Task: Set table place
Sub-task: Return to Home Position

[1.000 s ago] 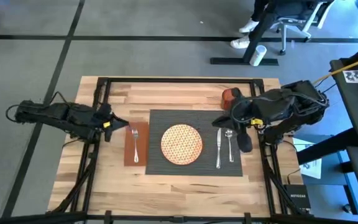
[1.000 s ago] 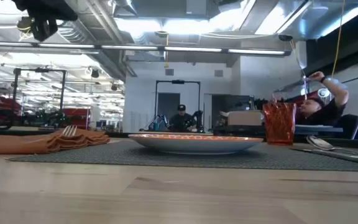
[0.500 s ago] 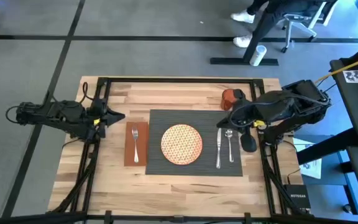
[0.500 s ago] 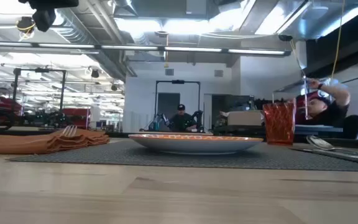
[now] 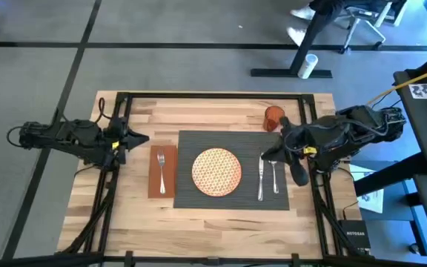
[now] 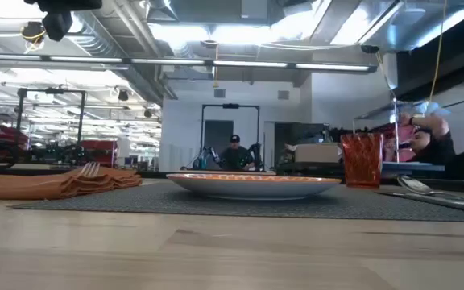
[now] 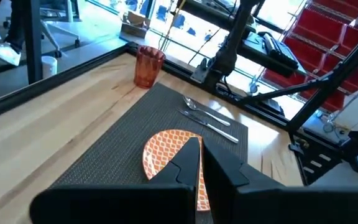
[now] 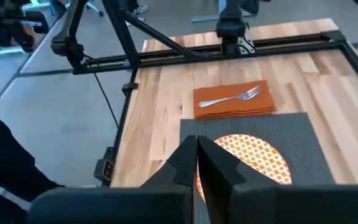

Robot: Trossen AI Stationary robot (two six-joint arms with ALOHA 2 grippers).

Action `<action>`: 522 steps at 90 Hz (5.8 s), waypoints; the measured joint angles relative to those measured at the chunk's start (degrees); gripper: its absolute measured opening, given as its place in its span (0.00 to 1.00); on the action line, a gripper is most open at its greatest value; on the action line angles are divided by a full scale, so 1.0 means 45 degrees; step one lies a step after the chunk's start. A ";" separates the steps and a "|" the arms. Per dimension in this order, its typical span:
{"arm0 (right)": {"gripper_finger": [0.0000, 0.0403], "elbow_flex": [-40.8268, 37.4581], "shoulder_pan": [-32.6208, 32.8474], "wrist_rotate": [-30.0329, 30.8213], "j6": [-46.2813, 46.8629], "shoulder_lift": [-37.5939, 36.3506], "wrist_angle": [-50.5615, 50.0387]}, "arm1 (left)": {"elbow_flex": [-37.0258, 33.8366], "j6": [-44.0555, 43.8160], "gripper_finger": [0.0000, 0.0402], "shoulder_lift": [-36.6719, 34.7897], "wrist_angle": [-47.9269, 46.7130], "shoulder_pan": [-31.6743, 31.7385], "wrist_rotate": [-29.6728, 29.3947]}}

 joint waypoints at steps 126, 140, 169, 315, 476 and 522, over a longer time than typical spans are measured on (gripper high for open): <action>0.00 -1.7101 0.0000 0.1806 0.1732 -1.0744 1.1853 | -0.3449 0.1242 0.00 -0.4163 0.0200 0.0014 -0.2106; 0.00 -1.7967 0.0000 0.2180 0.1695 -1.1826 1.1834 | -0.4625 0.1024 0.00 -0.4245 0.1209 0.0018 -0.2237; 0.00 -1.9597 0.0000 0.2275 0.1321 -1.4281 1.1823 | -0.6997 0.0963 0.00 -0.4240 0.3472 0.0028 -0.2459; 0.00 -2.1258 -0.3682 -0.2848 -0.0667 -1.2679 1.2813 | -0.7796 0.2977 0.00 -0.4823 0.5329 0.0246 0.5523; 0.00 -2.1263 -0.3672 -0.1730 0.0593 -1.5571 1.2577 | -0.7800 0.3835 0.00 -0.4775 0.5303 0.0246 0.4684; 0.00 -2.1263 -0.3672 -0.1730 0.0586 -1.5571 1.2567 | -0.7800 0.2497 0.00 -0.4779 0.5308 0.0246 0.4699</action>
